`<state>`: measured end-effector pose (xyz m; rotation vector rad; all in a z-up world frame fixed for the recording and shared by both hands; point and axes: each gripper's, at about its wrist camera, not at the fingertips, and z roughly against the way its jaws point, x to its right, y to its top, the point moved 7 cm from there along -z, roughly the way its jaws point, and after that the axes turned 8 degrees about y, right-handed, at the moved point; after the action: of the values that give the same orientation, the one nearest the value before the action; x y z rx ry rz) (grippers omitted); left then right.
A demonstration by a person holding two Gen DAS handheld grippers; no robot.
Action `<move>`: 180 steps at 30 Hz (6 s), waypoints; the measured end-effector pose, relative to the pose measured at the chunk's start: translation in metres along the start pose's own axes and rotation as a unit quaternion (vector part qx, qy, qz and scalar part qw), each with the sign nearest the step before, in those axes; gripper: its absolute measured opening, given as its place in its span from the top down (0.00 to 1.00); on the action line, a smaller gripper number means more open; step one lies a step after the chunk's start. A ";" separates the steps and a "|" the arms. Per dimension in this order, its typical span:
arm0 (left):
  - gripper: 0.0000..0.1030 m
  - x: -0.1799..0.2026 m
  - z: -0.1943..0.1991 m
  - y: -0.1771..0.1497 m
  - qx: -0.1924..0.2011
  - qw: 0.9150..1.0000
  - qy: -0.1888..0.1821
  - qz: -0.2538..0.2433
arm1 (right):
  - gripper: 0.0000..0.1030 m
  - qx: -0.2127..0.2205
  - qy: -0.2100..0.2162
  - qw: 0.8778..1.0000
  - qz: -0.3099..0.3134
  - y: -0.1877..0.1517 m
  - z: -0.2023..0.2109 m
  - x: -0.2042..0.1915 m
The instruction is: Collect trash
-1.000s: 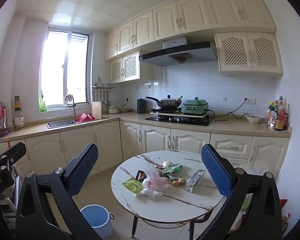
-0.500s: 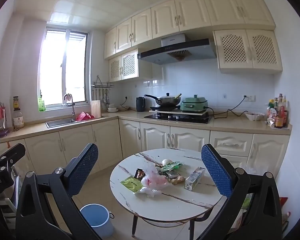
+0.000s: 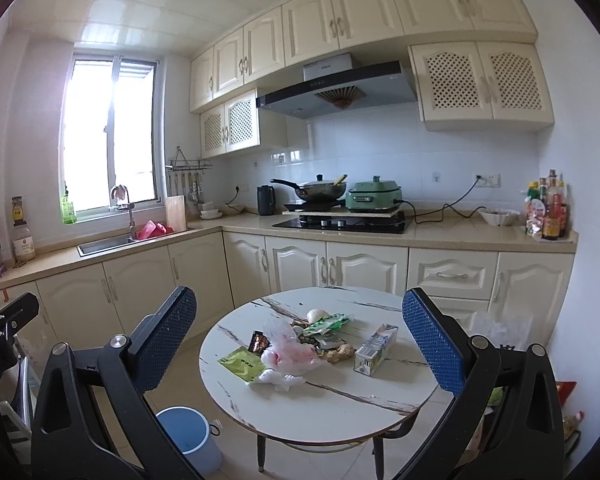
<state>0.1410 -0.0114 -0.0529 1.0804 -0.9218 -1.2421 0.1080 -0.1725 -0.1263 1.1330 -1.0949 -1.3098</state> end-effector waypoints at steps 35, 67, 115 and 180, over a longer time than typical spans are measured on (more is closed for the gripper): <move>0.25 0.154 -0.457 -0.096 -0.289 0.953 -0.095 -0.005 | 0.00 -0.220 0.018 0.975 -0.016 -0.163 -0.270 0.074; 0.97 0.053 -0.381 -0.093 -0.196 0.947 -0.254 0.024 | 0.27 -0.254 0.094 0.961 -0.063 -0.178 -0.324 0.056; 0.91 -0.392 -0.438 -0.452 -0.411 0.901 0.000 0.138 | 0.19 -0.506 0.296 0.803 -0.105 -0.541 -0.587 -0.326; 0.01 -0.163 0.359 -0.116 0.060 0.998 0.012 0.029 | 0.00 0.030 0.062 0.997 0.027 0.035 0.017 -0.057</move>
<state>-0.2521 0.1058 -0.0676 1.1522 -1.0128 -1.1349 0.0965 -0.1165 -0.0869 1.2036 -1.0713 -1.1555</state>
